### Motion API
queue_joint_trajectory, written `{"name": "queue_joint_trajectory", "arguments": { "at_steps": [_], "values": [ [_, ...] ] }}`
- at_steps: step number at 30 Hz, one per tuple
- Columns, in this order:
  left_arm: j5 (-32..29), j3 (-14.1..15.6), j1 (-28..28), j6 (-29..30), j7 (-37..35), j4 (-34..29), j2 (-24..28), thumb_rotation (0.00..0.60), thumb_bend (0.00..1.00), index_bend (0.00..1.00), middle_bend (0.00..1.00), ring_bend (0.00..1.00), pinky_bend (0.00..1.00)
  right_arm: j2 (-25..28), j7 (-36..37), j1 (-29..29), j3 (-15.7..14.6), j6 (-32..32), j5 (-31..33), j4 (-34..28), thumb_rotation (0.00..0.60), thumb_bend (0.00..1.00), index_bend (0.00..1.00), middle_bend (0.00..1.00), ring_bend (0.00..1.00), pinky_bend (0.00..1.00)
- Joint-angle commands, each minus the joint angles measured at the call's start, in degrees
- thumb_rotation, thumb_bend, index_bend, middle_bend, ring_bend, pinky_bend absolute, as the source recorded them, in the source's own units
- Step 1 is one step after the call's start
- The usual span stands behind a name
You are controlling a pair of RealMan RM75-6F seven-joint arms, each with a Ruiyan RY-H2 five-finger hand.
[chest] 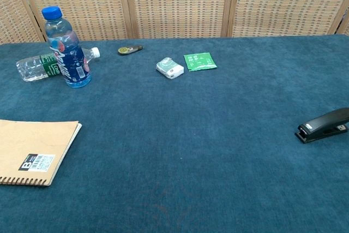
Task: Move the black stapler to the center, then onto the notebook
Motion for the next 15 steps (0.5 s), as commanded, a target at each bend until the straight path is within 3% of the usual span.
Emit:
{"name": "queue_joint_trajectory", "arguments": {
  "at_steps": [1,6,15],
  "values": [
    [-1.0,-0.6,-0.4,-0.6,0.4,-0.1,-0.3,0.600,0.03,0.00,0.00,0.00,0.00,-1.8,1.3,5.8,0.6,-5.9,-4.2,5.1,0.600,0.00,0.04,0.00,0.00,0.00],
    [-2.6,-1.9,-1.1,-1.3,1.8,0.6,-1.3,0.600,0.04,0.00,0.00,0.00,0.00,-7.5,3.0,12.7,0.8,-14.0,-5.9,13.3,0.600,0.00,0.06,0.02,0.00,0.00],
    [-6.7,-3.1,-2.1,-3.8,3.6,-0.2,-1.7,0.600,0.04,0.00,0.00,0.00,0.00,-15.9,2.8,18.8,-0.2,-23.3,-5.3,23.5,0.600,0.01,0.09,0.04,0.00,0.00]
  ]
}}
